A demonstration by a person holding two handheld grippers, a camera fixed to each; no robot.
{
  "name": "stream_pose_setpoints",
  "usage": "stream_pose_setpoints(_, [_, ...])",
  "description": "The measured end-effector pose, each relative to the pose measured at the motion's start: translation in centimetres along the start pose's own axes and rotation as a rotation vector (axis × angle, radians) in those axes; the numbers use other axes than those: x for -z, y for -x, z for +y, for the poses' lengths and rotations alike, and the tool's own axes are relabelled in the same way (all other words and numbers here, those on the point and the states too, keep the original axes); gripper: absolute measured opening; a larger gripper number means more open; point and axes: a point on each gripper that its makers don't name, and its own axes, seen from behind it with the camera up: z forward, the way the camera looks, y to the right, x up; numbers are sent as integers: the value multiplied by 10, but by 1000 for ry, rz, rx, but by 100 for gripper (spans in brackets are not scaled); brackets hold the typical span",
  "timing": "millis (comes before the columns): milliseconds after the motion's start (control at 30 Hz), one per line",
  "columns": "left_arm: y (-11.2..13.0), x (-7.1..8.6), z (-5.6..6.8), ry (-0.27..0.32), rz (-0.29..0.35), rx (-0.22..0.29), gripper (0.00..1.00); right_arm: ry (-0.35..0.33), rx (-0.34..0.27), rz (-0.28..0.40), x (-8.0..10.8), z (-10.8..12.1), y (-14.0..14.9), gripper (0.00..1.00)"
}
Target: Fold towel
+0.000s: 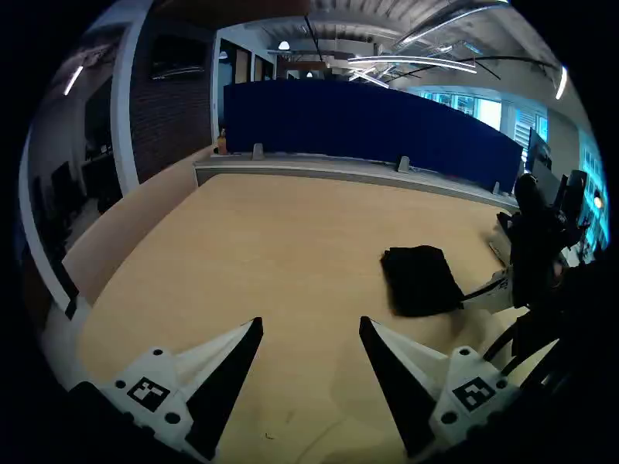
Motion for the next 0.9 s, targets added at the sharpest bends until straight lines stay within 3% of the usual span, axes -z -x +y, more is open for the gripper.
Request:
stream_pose_setpoints(300, [-8, -3, 2, 11, 7, -4, 92, 3, 4, 104, 23, 3, -48, 8])
stream_pose_setpoints(700, [-30, -4, 6, 34, 44, -14, 93, 26, 48, 301, 89, 9, -155, 8])
stream_pose_setpoints(900, [-41, -3, 10, 48, 65, -10, 93, 52, 65, 350, 124, 19, -182, 8])
